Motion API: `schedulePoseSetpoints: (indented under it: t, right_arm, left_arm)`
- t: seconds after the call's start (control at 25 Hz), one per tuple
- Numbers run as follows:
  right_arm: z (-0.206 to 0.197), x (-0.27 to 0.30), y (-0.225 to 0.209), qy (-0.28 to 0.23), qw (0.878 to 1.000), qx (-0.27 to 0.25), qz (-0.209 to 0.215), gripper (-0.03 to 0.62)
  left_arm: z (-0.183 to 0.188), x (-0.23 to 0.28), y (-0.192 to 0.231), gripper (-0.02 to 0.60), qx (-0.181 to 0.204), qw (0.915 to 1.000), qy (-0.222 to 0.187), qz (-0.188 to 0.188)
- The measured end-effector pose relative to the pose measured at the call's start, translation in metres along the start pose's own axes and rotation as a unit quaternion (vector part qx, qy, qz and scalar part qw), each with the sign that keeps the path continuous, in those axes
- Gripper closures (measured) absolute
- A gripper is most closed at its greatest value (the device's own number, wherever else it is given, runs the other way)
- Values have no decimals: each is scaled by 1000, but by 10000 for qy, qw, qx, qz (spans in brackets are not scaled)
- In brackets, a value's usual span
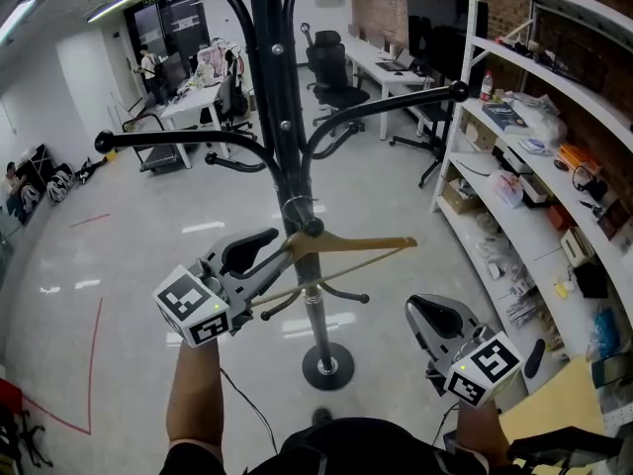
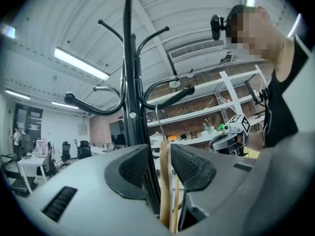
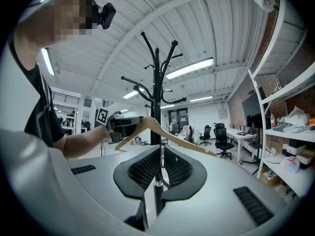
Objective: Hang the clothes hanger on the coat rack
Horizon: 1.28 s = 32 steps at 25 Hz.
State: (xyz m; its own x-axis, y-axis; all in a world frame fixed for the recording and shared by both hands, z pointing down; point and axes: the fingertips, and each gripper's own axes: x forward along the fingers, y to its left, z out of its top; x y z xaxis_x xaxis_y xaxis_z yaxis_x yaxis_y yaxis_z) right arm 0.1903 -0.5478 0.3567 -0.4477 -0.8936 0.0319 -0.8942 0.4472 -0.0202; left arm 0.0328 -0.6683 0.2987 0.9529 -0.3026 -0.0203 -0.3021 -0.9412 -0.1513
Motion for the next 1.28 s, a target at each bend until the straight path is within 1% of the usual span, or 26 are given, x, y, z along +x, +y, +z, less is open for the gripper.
schedulePoseSetpoints:
  t: [0.12, 0.2, 0.36, 0.44, 0.52, 0.6, 0.64, 0.68, 0.72, 0.76, 0.88, 1.0, 1.04, 1.12, 1.2, 1.28]
  right_arm:
    - [2, -8, 0, -35, 10000, -22, 90, 585]
    - [3, -14, 2, -61, 9998, -15, 177, 585]
    - [0, -28, 11, -105, 9989, 26, 452, 585]
    - [-1, -37, 17, -150, 9979, 52, 621, 585]
    - [-2, -45, 23, -173, 9969, 89, 762, 585]
    - [-8, -49, 26, -108, 9960, 115, 876, 585]
    - [-12, -50, 29, -50, 9954, 128, 945, 585]
    - [-14, -52, 33, -15, 9947, 149, 1019, 585]
    - [-14, -54, 38, -13, 9939, 174, 1087, 585]
    - [-13, -56, 43, -28, 9933, 196, 1142, 585]
    - [-8, -63, 62, -55, 9917, 178, 1270, 585]
    - [2, -75, 87, -111, 9907, -13, 1356, 585]
    - [5, -81, 95, -162, 9909, -57, 1334, 585]
    - [7, -94, 107, -240, 9923, -8, 1217, 586]
    - [3, -107, 121, -213, 9941, 122, 1058, 585]
    - [-5, -122, 144, -109, 9952, 189, 958, 585]
  left_arm:
    - [12, -28, 9, 454, -11, 9983, -202, 554]
    - [18, -44, 6, 454, 48, 9960, -271, 850]
    - [24, -75, -20, 454, 186, 9906, -230, 1338]
    - [22, -100, -44, 456, 133, 9857, -200, 1667]
    - [18, -122, -69, 457, -125, 9810, -249, 1918]
    - [11, -137, -96, 480, -663, 9737, -553, 2110]
    - [6, -145, -111, 526, -947, 9678, -729, 2216]
    - [1, -151, -124, 554, -1149, 9627, -837, 2303]
    - [-3, -156, -137, 568, -1266, 9602, -872, 2333]
    - [-6, -158, -149, 578, -1340, 9608, -861, 2267]
    - [-17, -155, -198, 580, -1540, 9698, -763, 1731]
    - [-28, -158, -242, 581, -1774, 9708, -794, 1406]
    - [-29, -161, -255, 581, -1781, 9724, -778, 1291]
    - [-32, -167, -280, 581, -1670, 9775, -611, 1133]
    - [-36, -180, -304, 581, -1554, 9810, -403, 1091]
    - [-39, -201, -324, 581, -1528, 9818, -287, 1091]
